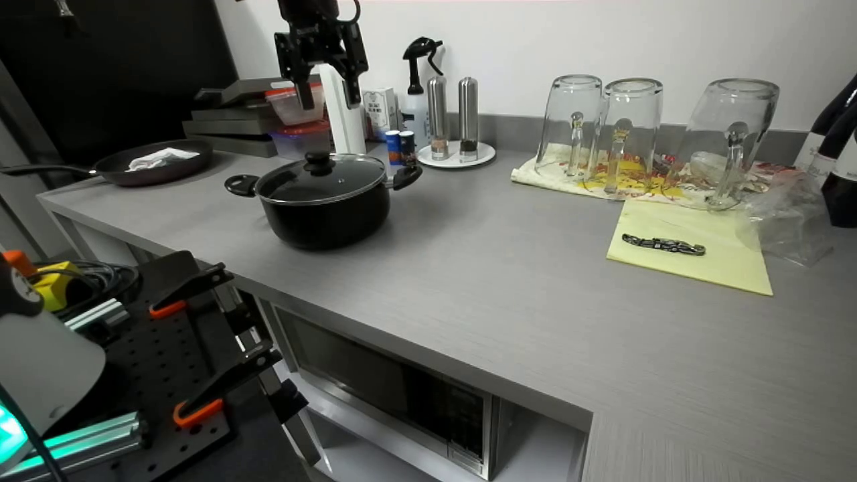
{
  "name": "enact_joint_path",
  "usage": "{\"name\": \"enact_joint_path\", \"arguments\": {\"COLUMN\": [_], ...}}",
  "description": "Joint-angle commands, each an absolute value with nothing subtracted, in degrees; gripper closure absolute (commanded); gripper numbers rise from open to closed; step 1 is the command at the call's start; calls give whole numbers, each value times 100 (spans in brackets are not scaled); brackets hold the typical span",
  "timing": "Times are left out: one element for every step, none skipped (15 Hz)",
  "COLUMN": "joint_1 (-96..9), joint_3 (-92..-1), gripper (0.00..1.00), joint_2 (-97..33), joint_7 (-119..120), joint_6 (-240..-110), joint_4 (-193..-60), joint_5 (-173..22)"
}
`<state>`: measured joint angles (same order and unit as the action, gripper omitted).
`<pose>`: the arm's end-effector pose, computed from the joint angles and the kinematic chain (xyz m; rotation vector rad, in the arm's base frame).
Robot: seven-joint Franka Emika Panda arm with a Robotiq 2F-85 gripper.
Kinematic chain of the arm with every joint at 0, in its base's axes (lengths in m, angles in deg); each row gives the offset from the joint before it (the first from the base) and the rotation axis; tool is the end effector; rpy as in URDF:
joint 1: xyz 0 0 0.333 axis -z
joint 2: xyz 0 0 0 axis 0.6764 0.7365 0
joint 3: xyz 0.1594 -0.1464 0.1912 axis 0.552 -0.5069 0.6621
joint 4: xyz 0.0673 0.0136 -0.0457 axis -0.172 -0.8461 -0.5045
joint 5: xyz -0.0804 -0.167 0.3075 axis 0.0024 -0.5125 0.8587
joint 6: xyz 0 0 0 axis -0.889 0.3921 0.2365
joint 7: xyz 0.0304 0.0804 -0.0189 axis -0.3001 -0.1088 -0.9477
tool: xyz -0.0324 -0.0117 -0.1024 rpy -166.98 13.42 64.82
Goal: Remove the lid from the pot
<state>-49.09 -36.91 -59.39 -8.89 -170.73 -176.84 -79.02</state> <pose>0.4173 0.0848 0.3481 2.9896 0.5390 -0.0444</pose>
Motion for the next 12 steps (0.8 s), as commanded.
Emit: {"name": "enact_joint_path", "arguments": {"joint_1": [-5081, -5127, -5165, -5203, -5231, -5265, -5287, -5303, -5318, -5330, -5335, -5341], "joint_3": [-3583, -3539, -3506, -3464, -3430, -3382, -3340, -3304, -3269, -3235, -3206, -3179], "gripper": [0, 0, 0, 0, 0, 0, 0, 0, 0, 0, 0, 0], "joint_2": [-5403, -5287, -5192, -5096, -5018, -4934, -4864, -4793, -4735, -4671, -4622, -4559], "joint_7": [-1214, -1269, -1349, -1409, -1488, -1546, -1601, -1646, -1692, -1751, -1772, -1822], "joint_6": [-17193, -17204, -17203, -17210, -17201, -17214, -17214, -17217, -17210, -17207, -17221, -17227], "joint_4": [-17267, -17192, -17118, -17055, -16995, -16949, -16905, -16867, -16835, -16809, -16788, -16765], "joint_5": [-7690, -7663, -7623, -7581, -7520, -7473, -7428, -7399, -7364, -7313, -7295, -7250]}}
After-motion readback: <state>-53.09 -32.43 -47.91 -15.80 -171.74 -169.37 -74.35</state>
